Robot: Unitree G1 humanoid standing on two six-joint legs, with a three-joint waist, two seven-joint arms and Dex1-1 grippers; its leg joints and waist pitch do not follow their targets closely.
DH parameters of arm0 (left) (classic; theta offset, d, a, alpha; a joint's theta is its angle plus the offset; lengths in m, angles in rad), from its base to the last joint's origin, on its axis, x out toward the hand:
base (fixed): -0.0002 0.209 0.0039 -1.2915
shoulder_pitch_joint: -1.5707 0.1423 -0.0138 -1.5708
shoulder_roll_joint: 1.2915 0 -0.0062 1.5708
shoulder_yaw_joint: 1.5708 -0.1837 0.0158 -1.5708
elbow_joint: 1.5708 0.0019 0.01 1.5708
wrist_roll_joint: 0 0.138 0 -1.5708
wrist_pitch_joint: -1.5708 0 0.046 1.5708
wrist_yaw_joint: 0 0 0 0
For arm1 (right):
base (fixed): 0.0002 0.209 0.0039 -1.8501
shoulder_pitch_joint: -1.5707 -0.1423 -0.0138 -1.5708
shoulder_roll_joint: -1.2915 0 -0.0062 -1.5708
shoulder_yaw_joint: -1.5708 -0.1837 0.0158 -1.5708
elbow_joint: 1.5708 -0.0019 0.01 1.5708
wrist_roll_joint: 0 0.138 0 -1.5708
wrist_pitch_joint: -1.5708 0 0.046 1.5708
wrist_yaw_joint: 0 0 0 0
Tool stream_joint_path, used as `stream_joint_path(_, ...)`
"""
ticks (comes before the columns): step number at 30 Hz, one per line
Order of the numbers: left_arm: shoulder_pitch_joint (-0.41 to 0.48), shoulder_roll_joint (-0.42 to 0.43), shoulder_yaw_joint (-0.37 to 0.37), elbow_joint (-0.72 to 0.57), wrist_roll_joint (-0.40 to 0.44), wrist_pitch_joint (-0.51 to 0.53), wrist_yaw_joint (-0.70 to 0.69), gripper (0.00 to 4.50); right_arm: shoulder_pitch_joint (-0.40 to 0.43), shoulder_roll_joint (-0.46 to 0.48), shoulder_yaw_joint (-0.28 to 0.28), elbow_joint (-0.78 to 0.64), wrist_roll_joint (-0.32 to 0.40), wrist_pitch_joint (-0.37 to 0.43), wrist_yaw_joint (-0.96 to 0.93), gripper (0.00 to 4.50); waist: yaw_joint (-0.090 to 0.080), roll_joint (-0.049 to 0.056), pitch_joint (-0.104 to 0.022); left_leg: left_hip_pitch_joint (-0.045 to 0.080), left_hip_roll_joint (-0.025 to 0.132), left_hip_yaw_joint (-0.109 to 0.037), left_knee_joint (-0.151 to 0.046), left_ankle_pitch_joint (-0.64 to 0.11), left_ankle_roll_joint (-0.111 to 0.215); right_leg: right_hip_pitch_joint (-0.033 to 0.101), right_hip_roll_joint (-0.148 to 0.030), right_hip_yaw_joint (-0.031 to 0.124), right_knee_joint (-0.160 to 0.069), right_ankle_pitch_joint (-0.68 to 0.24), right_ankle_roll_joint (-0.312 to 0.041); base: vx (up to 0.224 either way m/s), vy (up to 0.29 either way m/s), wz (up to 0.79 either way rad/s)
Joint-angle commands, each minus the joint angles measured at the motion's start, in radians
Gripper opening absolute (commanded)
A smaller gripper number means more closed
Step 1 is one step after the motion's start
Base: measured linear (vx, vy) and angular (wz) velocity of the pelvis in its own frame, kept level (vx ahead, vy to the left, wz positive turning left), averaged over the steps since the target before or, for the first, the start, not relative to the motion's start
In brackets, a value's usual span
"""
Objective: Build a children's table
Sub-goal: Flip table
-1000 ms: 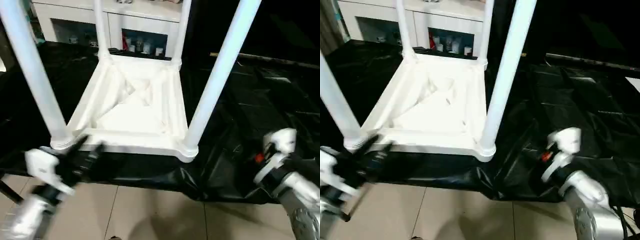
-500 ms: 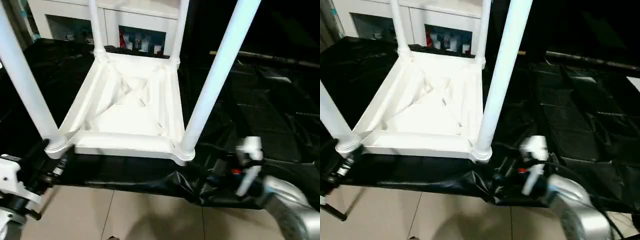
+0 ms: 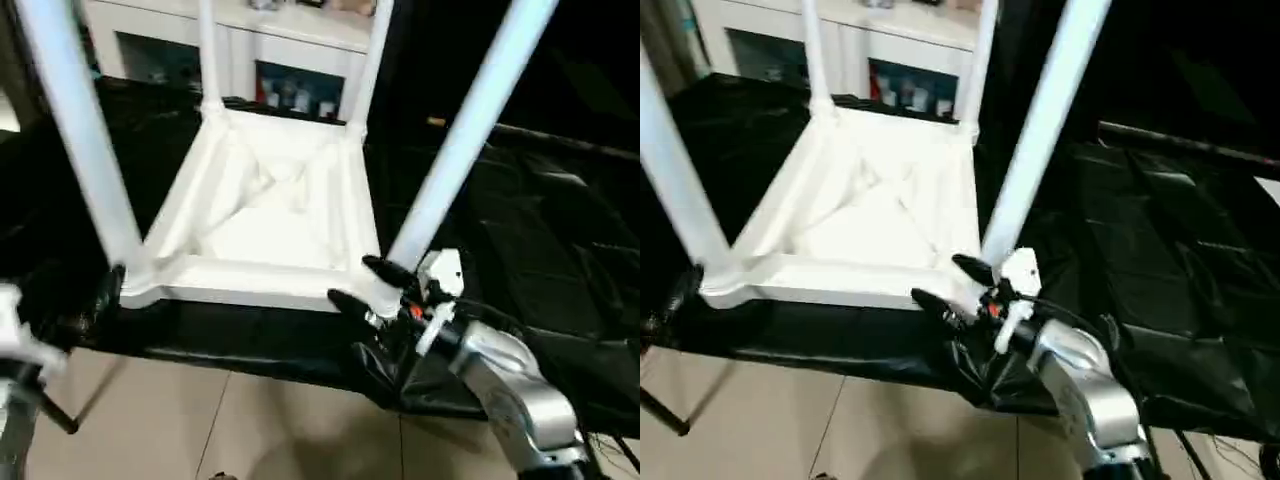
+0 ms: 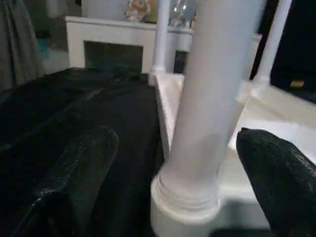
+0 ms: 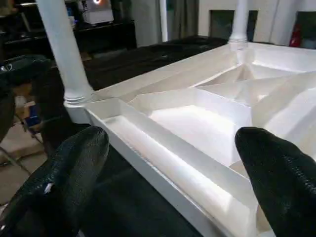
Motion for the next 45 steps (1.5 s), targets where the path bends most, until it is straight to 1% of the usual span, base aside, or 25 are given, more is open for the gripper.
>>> stream_joint_path(1,-0.041,0.01,-0.045,0.049,0.027,0.01,-0.019,4.5,-0.008,0.001,-0.029,0.023,-0.028,-0.028,-0.021,4.5,-0.001,0.036,-0.034,0.03,0.051,-0.021,-0.106,-0.364,-0.094,0.001,-0.044,0.034,-0.07,-0.136,-0.118,0.0,0.0,0.0)
stream_joint_path(3,-0.067,0.016,-0.057,0.078,0.049,0.002,-0.018,4.5,-0.006,0.007,-0.03,0.024,-0.038,-0.038,-0.03,4.5,-0.002,0.032,-0.038,0.028,0.051,-0.022,-0.105,-0.335,-0.091,0.007,-0.045,0.033,-0.064,-0.094,-0.12,0.0,0.0,0.0)
stream_joint_path(4,-0.085,0.01,-0.069,0.08,0.038,0.011,-0.037,4.5,-0.001,0.014,-0.032,0.026,-0.039,-0.044,-0.036,4.5,-0.003,0.04,-0.043,0.028,0.051,-0.022,-0.102,-0.302,-0.089,0.01,-0.044,0.031,-0.059,-0.047,-0.126,0.0,0.0,0.0)
stream_joint_path(5,-0.089,0.009,-0.074,0.081,0.039,0.01,-0.043,4.5,-0.001,0.016,-0.031,0.029,-0.045,-0.052,-0.044,4.5,-0.004,0.037,-0.043,0.027,0.051,-0.021,-0.101,-0.287,-0.086,0.011,-0.044,0.031,-0.058,-0.025,-0.13,0.0,0.0,0.0)
stream_joint_path(6,-0.099,0.002,-0.089,0.077,0.037,0.008,-0.057,4.5,0.0,0.024,-0.031,0.037,-0.061,-0.071,-0.072,4.5,-0.005,0.041,-0.042,0.025,0.05,-0.02,-0.101,-0.278,-0.087,0.011,-0.043,0.03,-0.058,-0.008,-0.137,0.0,0.0,0.0)
stream_joint_path(10,-0.116,-0.022,-0.116,0.077,0.046,0.003,-0.051,4.5,-0.004,0.048,-0.029,0.035,-0.075,-0.065,-0.129,4.5,-0.006,0.036,-0.04,0.028,0.052,-0.017,-0.102,-0.311,-0.086,0.01,-0.044,0.031,-0.06,-0.053,-0.154,0.0,0.0,0.0)
stream_joint_path(14,-0.151,-0.035,-0.13,0.138,0.108,-0.027,0.002,4.5,0.032,0.033,-0.002,-0.037,-0.066,-0.078,-0.09,4.5,-0.004,0.036,-0.039,0.029,0.055,-0.018,-0.101,-0.326,-0.076,0.009,-0.046,0.034,-0.064,-0.079,-0.134,0.0,0.0,0.0)
stream_joint_path(15,-0.164,-0.037,-0.131,0.159,0.13,-0.038,0.029,4.5,0.046,0.032,-0.008,-0.06,-0.055,-0.077,-0.087,4.5,-0.003,0.036,-0.039,0.025,0.055,-0.02,-0.103,-0.317,-0.074,0.013,-0.046,0.033,-0.065,-0.072,-0.129,0.0,0.0,0.0)
stream_joint_path(16,-0.176,-0.04,-0.13,0.174,0.146,-0.044,0.051,4.5,0.062,0.025,-0.013,-0.078,-0.059,-0.088,-0.087,4.5,-0.003,0.048,-0.04,0.029,0.055,-0.02,-0.102,-0.319,-0.077,0.01,-0.046,0.033,-0.062,-0.065,-0.131,0.0,0.0,0.0)
stream_joint_path(18,-0.2,-0.057,-0.122,0.198,0.155,-0.06,0.086,4.5,0.103,0.009,-0.023,-0.105,-0.076,-0.119,-0.085,4.5,-0.003,0.042,-0.041,0.028,0.055,-0.02,-0.1,-0.313,-0.074,0.012,-0.045,0.033,-0.063,-0.039,-0.131,0.0,0.0,0.0)
stream_joint_path(21,-0.209,-0.068,-0.122,0.207,0.163,-0.061,0.108,4.5,0.152,0.003,-0.04,-0.125,-0.102,-0.169,-0.117,4.5,-0.006,0.045,-0.04,0.026,0.055,-0.019,-0.1,-0.314,-0.075,0.012,-0.045,0.033,-0.064,-0.031,-0.14,0.0,0.0,0.0)
stream_joint_path(24,-0.206,-0.078,-0.122,0.212,0.185,-0.068,0.137,4.16,0.202,0.004,-0.061,-0.146,-0.127,-0.229,-0.153,4.5,-0.007,0.043,-0.038,0.026,0.055,-0.018,-0.1,-0.346,-0.068,0.012,-0.046,0.034,-0.07,-0.078,-0.143,0.0,0.0,0.0)
stream_joint_path(25,-0.208,-0.088,-0.115,0.218,0.193,-0.072,0.156,4.12,0.215,0.016,-0.088,-0.15,-0.137,-0.253,-0.186,4.5,-0.008,0.057,-0.038,0.027,0.054,-0.02,-0.101,-0.354,-0.068,0.01,-0.045,0.035,-0.069,-0.09,-0.145,0.0,0.0,0.0)
stream_joint_path(27,-0.21,-0.097,-0.11,0.224,0.193,-0.075,0.168,3.89,0.224,0.029,-0.12,-0.152,-0.143,-0.273,-0.222,4.5,-0.014,0.051,-0.035,0.026,0.054,-0.019,-0.102,-0.365,-0.067,0.008,-0.046,0.035,-0.074,-0.118,-0.145,0.0,0.0,0.0)
stream_joint_path(28,-0.214,-0.106,-0.112,0.233,0.191,-0.082,0.172,3.77,0.23,0.044,-0.158,-0.156,-0.147,-0.294,-0.262,4.5,-0.013,0.06,-0.035,0.026,0.054,-0.019,-0.102,-0.372,-0.068,0.007,-0.046,0.037,-0.076,-0.139,-0.144,0.0,0.0,0.0)
stream_joint_path(30,-0.213,-0.107,-0.116,0.234,0.189,-0.084,0.167,3.65,0.231,0.048,-0.167,-0.157,-0.147,-0.298,-0.273,4.5,-0.015,0.057,-0.035,0.025,0.054,-0.019,-0.102,-0.377,-0.065,0.007,-0.045,0.037,-0.078,-0.154,-0.143,0.0,0.0,0.0)
stream_joint_path(31,-0.21,-0.108,-0.129,0.236,0.196,-0.09,0.161,3.57,0.231,0.049,-0.176,-0.154,-0.158,-0.299,-0.3,4.5,-0.014,0.067,-0.035,0.026,0.054,-0.02,-0.101,-0.373,-0.064,0.005,-0.045,0.038,-0.077,-0.148,-0.143,0.0,0.0,0.0)
stream_joint_path(35,-0.215,-0.105,-0.146,0.239,0.212,-0.097,0.155,3.19,0.206,0.046,-0.171,-0.119,-0.198,-0.265,-0.362,4.5,-0.017,0.067,-0.036,0.024,0.053,-0.019,-0.1,-0.344,-0.059,0.008,-0.04,0.036,-0.073,-0.102,-0.145,0.0,0.0,0.0)
stream_joint_path(36,-0.226,-0.099,-0.149,0.247,0.216,-0.099,0.148,3.04,0.151,0.059,-0.154,-0.061,-0.205,-0.218,-0.38,4.5,-0.016,0.087,-0.037,0.025,0.051,-0.021,-0.1,-0.341,-0.064,0.007,-0.041,0.035,-0.07,-0.094,-0.151,0.0,0.0,0.0)
stream_joint_path(37,-0.226,-0.099,-0.149,0.247,0.216,-0.099,0.148,3.04,0.151,0.059,-0.154,-0.061,-0.205,-0.218,-0.38,4.5,-0.023,0.073,-0.037,0.024,0.049,-0.018,-0.098,-0.337,-0.06,0.009,-0.037,0.034,-0.072,-0.087,-0.153,0.0,0.0,0.0)
stream_joint_path(40,-0.237,-0.091,-0.152,0.26,0.222,-0.101,0.142,2.78,0.098,0.071,-0.139,-0.006,-0.191,-0.18,-0.365,4.5,-0.027,0.079,-0.037,0.025,0.051,-0.018,-0.098,-0.35,-0.061,0.006,-0.04,0.035,-0.072,-0.107,-0.16,0.0,0.0,0.0)
stream_joint_path(42,-0.244,-0.088,-0.154,0.269,0.229,-0.102,0.144,2.73,0.064,0.078,-0.134,0.029,-0.18,-0.178,-0.351,4.5,-0.027,0.09,-0.039,0.025,0.049,-0.018,-0.097,-0.337,-0.056,0.009,-0.04,0.035,-0.071,-0.096,-0.167,0.0,0.0,0.0)
stream_joint_path(43,-0.244,-0.088,-0.154,0.269,0.229,-0.102,0.144,2.67,0.064,0.078,-0.134,0.029,-0.18,-0.178,-0.351,4.5,-0.031,0.088,-0.039,0.023,0.048,-0.018,-0.095,-0.331,-0.055,0.01,-0.04,0.035,-0.069,-0.09,-0.172,0.0,0.0,0.0)
stream_joint_path(44,-0.251,-0.084,-0.155,0.28,0.237,-0.108,0.144,2.42,0.021,0.088,-0.135,0.075,-0.17,-0.162,-0.35,4.5,-0.03,0.093,-0.042,0.023,0.047,-0.016,-0.093,-0.312,-0.048,0.01,-0.042,0.035,-0.068,-0.074,-0.181,0.0,0.0,0.0)
stream_joint_path(45,-0.257,-0.083,-0.155,0.288,0.242,-0.112,0.147,2.35,-0.013,0.094,-0.133,0.113,-0.164,-0.171,-0.34,4.34,-0.033,0.087,-0.043,0.019,0.046,-0.016,-0.092,-0.285,-0.042,0.015,-0.041,0.034,-0.066,-0.056,-0.187,0.0,0.0,0.0)
